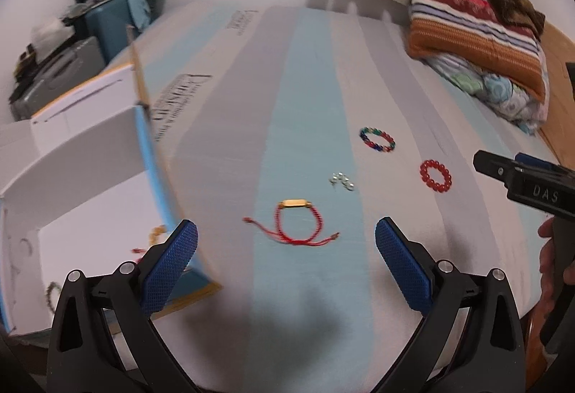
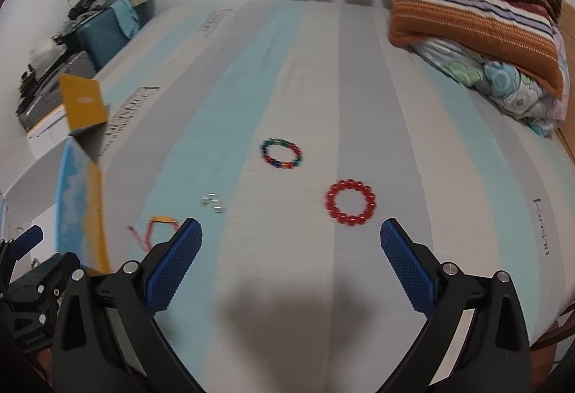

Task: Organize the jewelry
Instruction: 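Move both open tools back over the remaining jewelry on the bed, then grasp the red beaded bracelet with the right tool while the left tool grasps the red gold-bar bracelet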

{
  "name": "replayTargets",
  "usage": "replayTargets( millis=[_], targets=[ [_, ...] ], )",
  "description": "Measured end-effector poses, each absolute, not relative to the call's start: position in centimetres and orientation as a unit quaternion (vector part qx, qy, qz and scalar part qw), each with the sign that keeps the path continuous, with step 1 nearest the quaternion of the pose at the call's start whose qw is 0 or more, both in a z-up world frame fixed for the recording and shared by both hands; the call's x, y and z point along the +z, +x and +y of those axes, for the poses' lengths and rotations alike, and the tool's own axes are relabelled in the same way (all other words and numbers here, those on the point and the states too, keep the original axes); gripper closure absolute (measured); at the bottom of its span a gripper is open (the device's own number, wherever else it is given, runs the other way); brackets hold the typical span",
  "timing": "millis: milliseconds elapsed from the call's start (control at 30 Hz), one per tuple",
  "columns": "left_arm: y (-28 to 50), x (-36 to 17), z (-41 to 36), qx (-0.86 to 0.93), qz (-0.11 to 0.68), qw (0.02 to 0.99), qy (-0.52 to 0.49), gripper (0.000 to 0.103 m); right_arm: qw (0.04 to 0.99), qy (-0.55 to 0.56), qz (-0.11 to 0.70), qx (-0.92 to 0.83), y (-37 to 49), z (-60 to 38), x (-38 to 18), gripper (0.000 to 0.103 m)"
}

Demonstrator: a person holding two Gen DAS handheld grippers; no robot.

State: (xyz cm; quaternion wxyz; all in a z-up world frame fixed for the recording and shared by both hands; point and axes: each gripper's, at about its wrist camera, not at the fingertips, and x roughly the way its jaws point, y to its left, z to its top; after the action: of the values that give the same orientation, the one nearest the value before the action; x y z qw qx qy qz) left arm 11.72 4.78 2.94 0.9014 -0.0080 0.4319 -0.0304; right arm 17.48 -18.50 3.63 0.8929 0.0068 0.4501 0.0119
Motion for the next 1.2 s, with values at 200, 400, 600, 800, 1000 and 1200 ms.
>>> replayTargets(
  millis=[200, 400, 600, 800, 1000, 1200],
  targets=[
    [15.1, -0.6, 3.0, -0.04, 0.453, 0.891, -0.008, 0.006, 0.885, 0.016, 0.465, 0.0, 20.3, -21.4, 0.6, 0.007],
    [18.4, -4.2, 1.9, -0.047, 0.469, 0.882, -0.001, 0.006, 0.875, 0.011, 0.485, -0.007, 23.5, -23.4, -2.8, 0.007],
    [21.2, -7.9, 2.2, -0.043, 0.489, 0.871, -0.002, 0.006, 0.863, 0.016, 0.505, -0.011, 26.8, -25.1, -6.4, 0.007],
    [22.9, -10.6, 2.6, -0.038, 0.501, 0.865, -0.008, 0.006, 0.852, 0.021, 0.524, -0.009, 29.5, -25.6, -9.6, 0.011],
    [23.0, -11.5, 2.8, -0.041, 0.491, 0.87, 0.004, 0.01, 0.843, 0.033, 0.538, -0.005, 30.6, -26.1, -11.6, 0.024],
    [22.9, -11.6, 3.3, -0.04, 0.484, 0.874, -0.002, 0.027, 0.838, 0.042, 0.544, 0.006, 30.6, -26.0, -13.0, 0.041]
  ],
)
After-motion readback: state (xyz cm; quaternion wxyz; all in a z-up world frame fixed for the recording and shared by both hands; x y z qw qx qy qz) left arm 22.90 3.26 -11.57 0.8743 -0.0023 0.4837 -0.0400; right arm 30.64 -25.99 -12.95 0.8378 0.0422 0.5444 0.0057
